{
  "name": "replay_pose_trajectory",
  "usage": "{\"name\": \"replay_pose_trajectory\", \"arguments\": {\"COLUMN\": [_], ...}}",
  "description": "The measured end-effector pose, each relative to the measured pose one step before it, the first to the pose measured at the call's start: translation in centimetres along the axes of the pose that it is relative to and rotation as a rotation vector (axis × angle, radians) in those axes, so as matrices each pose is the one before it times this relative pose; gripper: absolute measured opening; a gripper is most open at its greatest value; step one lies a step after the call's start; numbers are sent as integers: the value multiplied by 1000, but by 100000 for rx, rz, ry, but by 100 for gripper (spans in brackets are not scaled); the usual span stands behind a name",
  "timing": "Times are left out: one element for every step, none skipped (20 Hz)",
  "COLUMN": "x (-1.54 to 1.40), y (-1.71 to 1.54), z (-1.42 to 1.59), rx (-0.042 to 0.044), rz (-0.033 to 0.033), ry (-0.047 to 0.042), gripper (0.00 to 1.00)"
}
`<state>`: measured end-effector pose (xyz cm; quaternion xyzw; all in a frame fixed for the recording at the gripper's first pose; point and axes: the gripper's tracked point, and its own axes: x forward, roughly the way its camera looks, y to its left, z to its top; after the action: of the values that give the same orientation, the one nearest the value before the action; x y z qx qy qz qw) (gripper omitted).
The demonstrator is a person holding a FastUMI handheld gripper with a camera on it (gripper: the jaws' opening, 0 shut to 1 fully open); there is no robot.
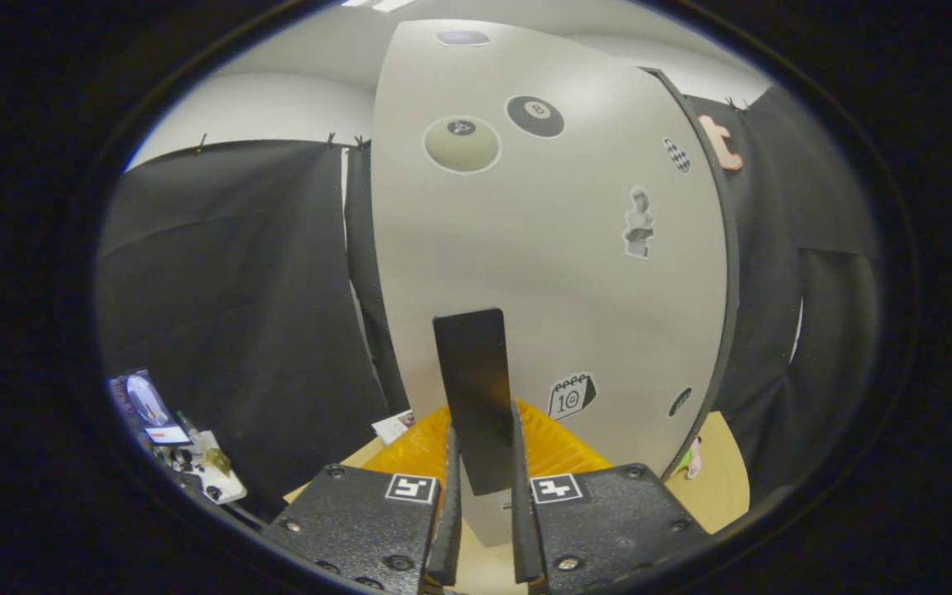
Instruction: Open the shoe cabinet door, grab the shoes and put them into the shoe cabinet, then close the shoe cabinet door.
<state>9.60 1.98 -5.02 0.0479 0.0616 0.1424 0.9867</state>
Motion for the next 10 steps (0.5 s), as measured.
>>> {"name": "replay_pose_trajectory", "arguments": {"x": [-514,-461,-507,-552,-673,-576,-583,-378,-296,-265], "y": [-274,-420,-441,-457,-444,-502,-387,-575,-463,-631], "z": [-172,-13,-80,28,-91,-13,-14,8,12,38], "rx": [640,593,622,727,493,720,566,241,323,241], "rz": [337,463,277,-139,-475,-989,-1382,-1794,-1926,-2442], "ry": [56,-26,-42,-3,-77,-383,-420,-325,-357,-165], "gripper": [28,28,28,28,28,27,26,26,25,24]}}
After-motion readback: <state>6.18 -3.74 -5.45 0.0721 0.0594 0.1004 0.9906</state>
